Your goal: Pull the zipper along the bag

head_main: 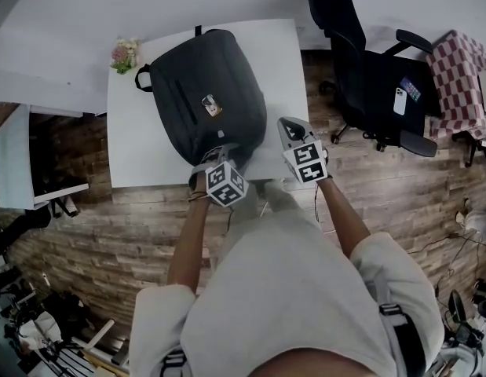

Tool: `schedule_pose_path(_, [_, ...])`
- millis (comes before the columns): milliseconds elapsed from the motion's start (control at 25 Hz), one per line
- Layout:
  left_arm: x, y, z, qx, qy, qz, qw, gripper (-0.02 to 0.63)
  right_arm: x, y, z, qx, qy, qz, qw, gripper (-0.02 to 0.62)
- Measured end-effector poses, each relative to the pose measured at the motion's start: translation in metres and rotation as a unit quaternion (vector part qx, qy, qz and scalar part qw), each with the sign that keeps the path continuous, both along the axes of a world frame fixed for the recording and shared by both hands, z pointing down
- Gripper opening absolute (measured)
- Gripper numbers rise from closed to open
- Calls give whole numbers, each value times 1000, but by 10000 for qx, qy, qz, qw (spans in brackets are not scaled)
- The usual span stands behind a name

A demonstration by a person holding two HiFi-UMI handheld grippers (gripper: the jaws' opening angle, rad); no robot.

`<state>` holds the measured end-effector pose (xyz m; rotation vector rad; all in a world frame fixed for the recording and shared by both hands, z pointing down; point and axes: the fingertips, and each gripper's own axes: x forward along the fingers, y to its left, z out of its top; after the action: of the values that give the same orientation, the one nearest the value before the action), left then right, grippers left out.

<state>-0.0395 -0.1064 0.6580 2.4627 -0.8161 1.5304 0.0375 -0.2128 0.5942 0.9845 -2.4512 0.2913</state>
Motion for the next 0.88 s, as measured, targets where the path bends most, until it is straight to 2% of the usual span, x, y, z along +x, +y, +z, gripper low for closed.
schedule_pose_path(240, [3,-11,16,-281,-44,178,9994,172,-5,-6,12,-75,128,-43,9999,14])
schedule_pose_path(440, [4,-12,20,-377,5,234,9990,140,-8,-15,21,-167,160,-117,9997,14])
schedule_pose_path(640, [3,-13,10,-340,155,218,9991,95,-11,-29,38,-203,368,-358,9985,14])
schedule_pose_path(880, [1,-14,0,-281,264,137,9992,84,-19,-45,58,-294,597,-641,9957,14])
